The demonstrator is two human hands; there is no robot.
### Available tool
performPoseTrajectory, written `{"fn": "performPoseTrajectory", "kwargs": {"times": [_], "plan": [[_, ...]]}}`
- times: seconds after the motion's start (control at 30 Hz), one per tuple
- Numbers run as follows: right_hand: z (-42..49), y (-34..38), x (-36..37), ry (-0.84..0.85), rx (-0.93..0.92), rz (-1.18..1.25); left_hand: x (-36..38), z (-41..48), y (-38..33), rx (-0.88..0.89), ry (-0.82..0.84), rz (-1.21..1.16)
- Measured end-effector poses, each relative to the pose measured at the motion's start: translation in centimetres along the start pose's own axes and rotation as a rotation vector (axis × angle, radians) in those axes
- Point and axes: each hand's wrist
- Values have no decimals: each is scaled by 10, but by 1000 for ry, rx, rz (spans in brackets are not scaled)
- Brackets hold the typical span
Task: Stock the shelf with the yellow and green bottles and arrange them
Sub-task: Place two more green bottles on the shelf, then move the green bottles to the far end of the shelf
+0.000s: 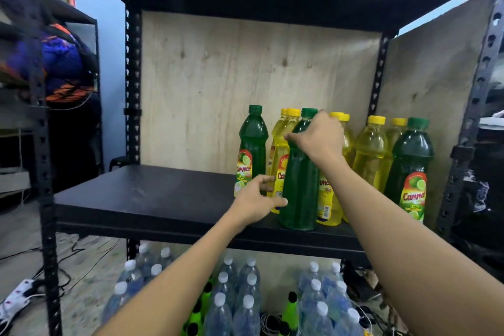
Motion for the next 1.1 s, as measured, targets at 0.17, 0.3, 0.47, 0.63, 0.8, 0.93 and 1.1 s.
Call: {"fn": "performPoseTrajectory", "kwargs": {"times": [0.17,0.3,0.47,0.63,0.8,0.93,1.1], "plan": [[-14,-7,-31,56,64,228,-4,-12,1,8,125,53],[-39,-22,-54,339,-75,669,-8,-20,-12,33,191,94],[-67,-35,-79,617,-324,628,0,-29,-18,114,134,277],[-97,-20,-79,529,-287,641,10,-71,-26,168,-208,213],[-125,44,-59,137,-277,482,-13,-98,-54,138,-463,346],[-100,100,-32,233,-240,697,-69,-91,-38,173,-527,314],[-33,152,50,424,-17,1065,-170,-60,22,184,-394,245]]}}
Point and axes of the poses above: each hand's wrist, its own z-axis towards the middle knuckle, its own x-axis out of the palm, y = z × x, and after that the axes turned 5 degrees about y, right-handed
